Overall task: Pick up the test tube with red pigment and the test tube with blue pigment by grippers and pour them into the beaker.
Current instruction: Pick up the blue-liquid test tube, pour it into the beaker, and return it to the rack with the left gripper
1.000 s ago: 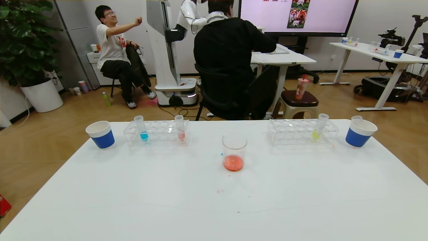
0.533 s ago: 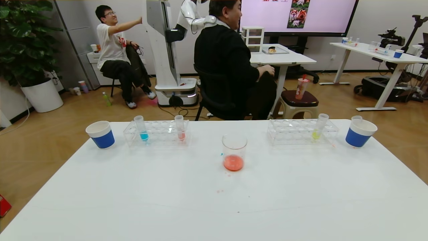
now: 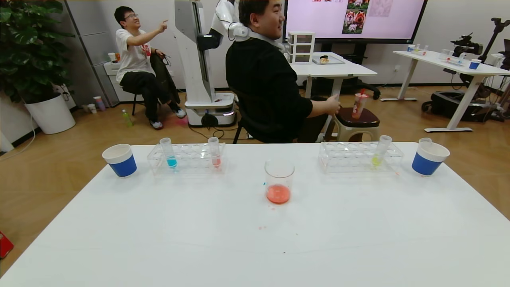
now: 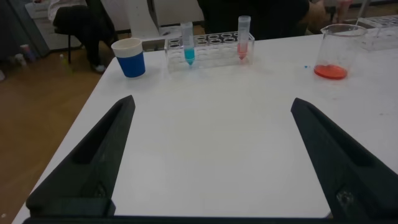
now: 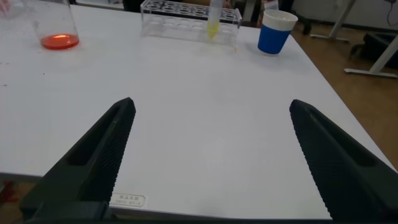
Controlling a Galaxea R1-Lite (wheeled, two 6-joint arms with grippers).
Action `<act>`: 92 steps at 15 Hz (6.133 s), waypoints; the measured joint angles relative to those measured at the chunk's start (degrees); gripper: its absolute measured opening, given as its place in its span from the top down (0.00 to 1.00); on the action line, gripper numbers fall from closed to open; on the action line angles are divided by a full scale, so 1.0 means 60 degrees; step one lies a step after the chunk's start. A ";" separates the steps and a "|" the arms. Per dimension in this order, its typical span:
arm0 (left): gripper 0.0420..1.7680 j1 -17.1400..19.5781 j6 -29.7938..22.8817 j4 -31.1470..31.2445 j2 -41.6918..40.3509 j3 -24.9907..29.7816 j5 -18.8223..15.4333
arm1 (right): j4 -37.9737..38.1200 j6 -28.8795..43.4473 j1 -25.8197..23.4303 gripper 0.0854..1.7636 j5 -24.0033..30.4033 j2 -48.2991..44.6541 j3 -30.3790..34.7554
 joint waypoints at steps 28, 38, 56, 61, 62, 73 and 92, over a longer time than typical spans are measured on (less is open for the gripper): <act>0.01 -0.0317 -0.0500 -1.2469 1.8534 -0.5140 0.0286 | 0.0000 -0.0004 0.0000 0.02 0.0004 0.0000 0.0000; 0.01 -0.0207 -0.0486 -1.3139 2.1285 -0.7396 0.0703 | 0.0000 -0.0004 0.0000 0.02 0.0004 0.0000 0.0000; 0.72 0.0028 -0.0555 -1.2717 2.2282 -0.9114 0.0723 | 0.0000 0.0000 -0.0004 0.02 0.0000 0.0000 0.0000; 0.72 -0.0033 -0.0540 -1.2607 2.2118 -0.9421 0.1014 | 0.0000 -0.0004 0.0000 0.02 0.0000 0.0000 0.0000; 0.72 -0.0043 -0.0540 -1.2493 2.2010 -0.9450 0.1024 | 0.0000 -0.0004 0.0000 0.02 0.0004 0.0000 0.0000; 0.72 -0.0569 -0.0528 -0.9269 2.0021 -1.0415 0.0640 | 0.0000 0.0000 0.0000 0.02 0.0000 0.0000 0.0000; 0.72 -0.3810 0.4222 -0.9889 2.0836 -1.2503 -0.3964 | 0.0000 0.0000 0.0000 0.02 0.0004 0.0000 0.0000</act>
